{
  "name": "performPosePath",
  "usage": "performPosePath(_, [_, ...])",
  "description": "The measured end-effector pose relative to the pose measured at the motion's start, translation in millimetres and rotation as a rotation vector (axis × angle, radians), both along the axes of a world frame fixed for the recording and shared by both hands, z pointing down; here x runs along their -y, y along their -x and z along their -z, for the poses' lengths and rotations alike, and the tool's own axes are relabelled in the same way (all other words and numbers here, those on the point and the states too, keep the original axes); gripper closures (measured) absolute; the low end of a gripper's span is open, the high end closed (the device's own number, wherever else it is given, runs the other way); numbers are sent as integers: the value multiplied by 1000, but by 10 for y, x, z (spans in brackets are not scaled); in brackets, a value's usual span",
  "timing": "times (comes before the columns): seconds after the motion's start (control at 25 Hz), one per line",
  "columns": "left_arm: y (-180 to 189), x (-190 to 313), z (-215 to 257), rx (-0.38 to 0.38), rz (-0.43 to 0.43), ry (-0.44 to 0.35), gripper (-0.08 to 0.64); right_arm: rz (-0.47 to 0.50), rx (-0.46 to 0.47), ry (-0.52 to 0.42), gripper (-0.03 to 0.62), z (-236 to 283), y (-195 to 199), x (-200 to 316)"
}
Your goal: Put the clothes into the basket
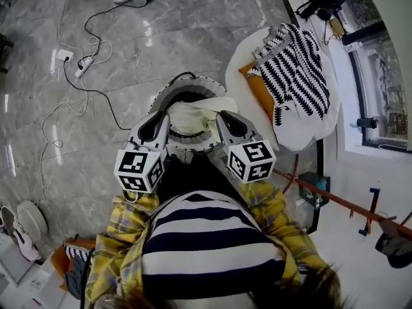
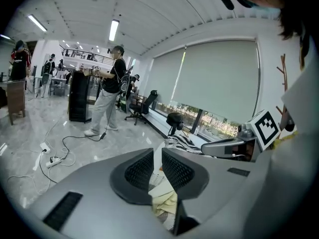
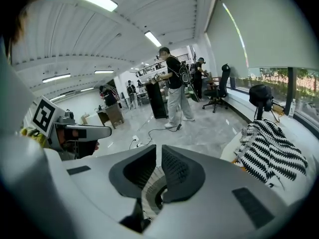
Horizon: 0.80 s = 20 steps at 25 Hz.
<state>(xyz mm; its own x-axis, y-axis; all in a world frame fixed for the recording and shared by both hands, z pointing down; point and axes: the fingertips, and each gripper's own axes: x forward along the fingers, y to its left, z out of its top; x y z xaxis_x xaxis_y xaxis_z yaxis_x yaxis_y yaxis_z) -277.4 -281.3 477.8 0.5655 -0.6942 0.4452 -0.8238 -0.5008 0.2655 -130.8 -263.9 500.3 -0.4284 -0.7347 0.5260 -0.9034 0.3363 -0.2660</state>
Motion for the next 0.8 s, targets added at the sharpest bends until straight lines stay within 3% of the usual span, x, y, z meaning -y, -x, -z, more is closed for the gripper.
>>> performPosePath(0.48, [-113,-14,88,-14,-22,-5,502,-135,29,-15,552,141,-397,-128])
performPosePath(0.8, [-134,-37,51,-17,-25,13,502,-188,72,13,566,123,-463,-173])
